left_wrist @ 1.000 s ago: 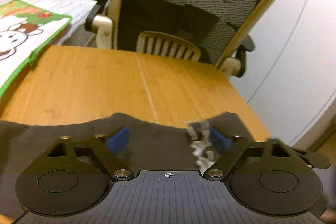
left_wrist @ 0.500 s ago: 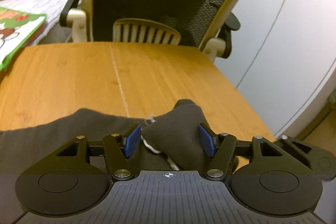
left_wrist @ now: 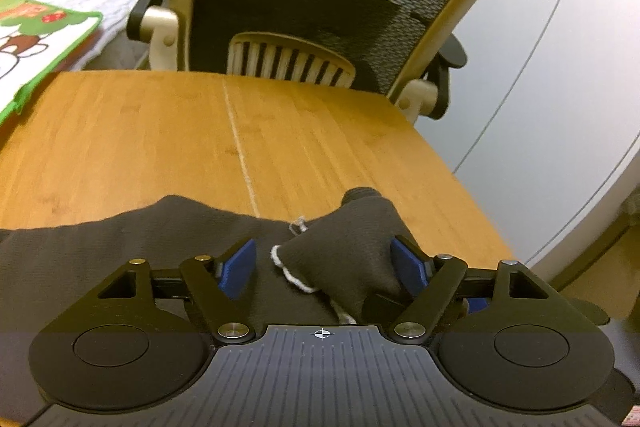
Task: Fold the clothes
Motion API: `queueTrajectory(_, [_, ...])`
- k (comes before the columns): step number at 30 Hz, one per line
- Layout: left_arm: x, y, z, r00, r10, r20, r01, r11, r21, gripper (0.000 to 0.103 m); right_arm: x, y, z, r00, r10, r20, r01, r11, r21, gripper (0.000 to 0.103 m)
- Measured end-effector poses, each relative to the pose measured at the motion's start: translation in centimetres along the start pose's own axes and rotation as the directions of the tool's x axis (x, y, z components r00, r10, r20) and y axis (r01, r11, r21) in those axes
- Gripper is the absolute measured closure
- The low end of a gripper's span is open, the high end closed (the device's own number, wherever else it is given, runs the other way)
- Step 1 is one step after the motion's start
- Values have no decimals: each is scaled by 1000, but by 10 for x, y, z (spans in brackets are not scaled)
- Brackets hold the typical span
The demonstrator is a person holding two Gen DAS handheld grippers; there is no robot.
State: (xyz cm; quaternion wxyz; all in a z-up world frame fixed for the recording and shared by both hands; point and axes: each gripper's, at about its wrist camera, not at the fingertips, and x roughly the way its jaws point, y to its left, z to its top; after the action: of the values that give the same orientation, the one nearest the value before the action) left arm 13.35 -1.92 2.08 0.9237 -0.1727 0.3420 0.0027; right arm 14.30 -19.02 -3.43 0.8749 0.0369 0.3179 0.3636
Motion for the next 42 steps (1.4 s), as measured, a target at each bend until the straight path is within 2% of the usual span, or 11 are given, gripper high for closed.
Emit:
queueTrajectory(4, [-11, -7, 4, 999, -20, 25, 20, 1000, 16, 22, -11, 12, 6, 998, -69, 11, 70, 987, -143, 66])
queueTrajectory(8, [-20, -8, 12, 998, -11, 61, 10, 1000, 17, 22, -12, 37, 1, 975, -213, 62, 220, 899, -379, 67])
queueTrajectory(13, [-10, -16, 7, 999, 1, 36, -3, 998, 56, 19, 2, 70, -16, 963, -254, 94, 264, 802, -536, 64])
queueTrajectory(15, [-5, -14, 2, 997, 68, 35, -71, 992, 103, 18, 3, 75, -21, 971, -226, 83, 234, 802, -550, 56])
queueTrajectory(17, [-2, -5, -4, 992, 122, 40, -126, 983, 130, 16, -2, 72, -20, 984, -170, 61, 176, 832, -526, 52])
queueTrajectory(21, [-5, 13, -9, 989, 145, 42, -148, 984, 101, 15, -20, 53, -14, 997, -64, 41, 75, 904, -422, 20])
queueTrajectory(26, [-8, 31, -16, 990, 134, 39, -135, 990, 41, 12, -35, 20, -8, 999, 21, 33, -13, 974, -225, 13])
queueTrajectory(30, [-10, 45, -20, 993, 109, 35, -109, 994, -7, 12, -31, 1, -7, 996, 86, 20, -85, 994, -66, 37])
queueTrajectory(38, [-14, 49, -23, 994, 98, 39, -97, 995, -16, 13, 17, -20, -5, 992, 117, -36, -107, 972, 211, 37])
queueTrajectory(40, [-16, 49, -24, 994, 97, 40, -96, 995, -19, 13, 20, -23, -9, 986, 165, -25, -153, 955, 253, 56])
queueTrajectory(42, [-18, 51, -22, 995, 89, 36, -87, 995, -43, 14, 16, -20, -5, 988, 151, -18, -143, 964, 222, 62])
